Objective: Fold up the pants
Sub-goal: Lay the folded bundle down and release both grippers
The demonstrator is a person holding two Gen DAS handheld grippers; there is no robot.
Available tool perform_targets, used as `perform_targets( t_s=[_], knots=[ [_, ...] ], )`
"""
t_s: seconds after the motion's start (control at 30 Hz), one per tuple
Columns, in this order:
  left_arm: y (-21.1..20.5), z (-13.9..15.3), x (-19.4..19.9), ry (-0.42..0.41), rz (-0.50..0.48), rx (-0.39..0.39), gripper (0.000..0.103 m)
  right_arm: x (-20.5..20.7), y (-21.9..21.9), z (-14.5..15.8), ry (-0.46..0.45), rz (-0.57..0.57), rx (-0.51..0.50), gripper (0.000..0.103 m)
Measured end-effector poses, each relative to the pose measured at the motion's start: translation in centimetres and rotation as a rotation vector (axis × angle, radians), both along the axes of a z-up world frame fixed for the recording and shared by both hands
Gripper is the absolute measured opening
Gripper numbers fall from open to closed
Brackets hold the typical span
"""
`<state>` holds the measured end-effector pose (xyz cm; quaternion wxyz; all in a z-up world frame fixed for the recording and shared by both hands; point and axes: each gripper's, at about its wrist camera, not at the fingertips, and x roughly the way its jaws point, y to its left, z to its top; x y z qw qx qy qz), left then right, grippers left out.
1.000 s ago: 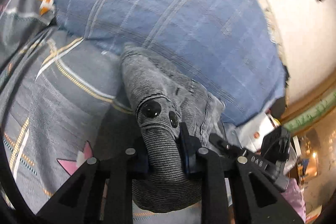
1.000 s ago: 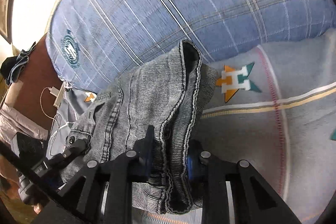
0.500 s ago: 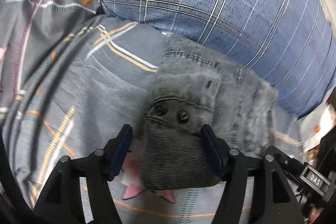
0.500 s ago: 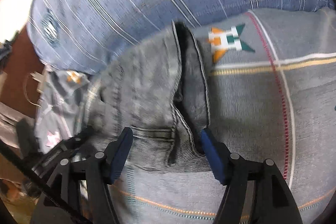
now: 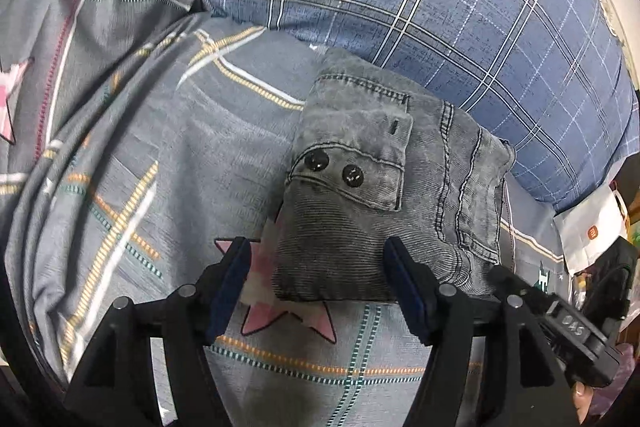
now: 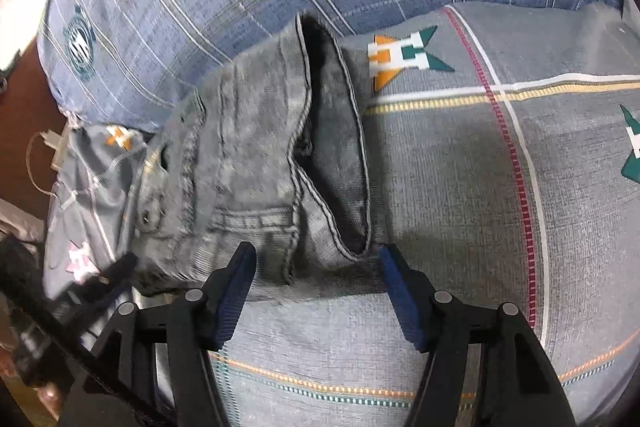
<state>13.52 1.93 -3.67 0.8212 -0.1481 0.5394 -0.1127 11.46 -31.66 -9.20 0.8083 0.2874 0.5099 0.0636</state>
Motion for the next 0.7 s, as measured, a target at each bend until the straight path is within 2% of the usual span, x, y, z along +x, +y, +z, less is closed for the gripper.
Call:
perform_targets(
  t_s=[0.2,0.3,0.37,0.53,0.57,0.7],
  knots=[
    [-0.3,0.6,0.2,-0.065,0.013,0.024,0.068,-0.5,-1.4,1.7,-0.079,-0.046,0.067,0.069],
    [-0.6,1.4,0.1,-0.096,0.011,0.062,0.068,-0.4,-1.5,2.9,-0.134,-0.056,0.093,0.069],
    [-0.7,1.8,-0.1,-0.112,0.002,0.051,0.068,-0.6,-1.5,3.5,-0.161,-0.050,0.111,0.069],
    [-1.2,0.7,0.5,-0.072,-0.024,0.046,0.068,-0.4,-1.5,3.5,-0.172,-0.028,0.171,0.069],
    [-1.4,0.4,0.6,-0.062,-0.028,0.045,0.068,-0.2,-1.5,3.2,-0.165,-0.021,0.184,0.067],
    [-1.9,-0.3,0.4,-0.048,-0.034,0.058,0.068,0.4,-1.2,1.7,-0.114,-0.002,0.220,0.052]
  ],
)
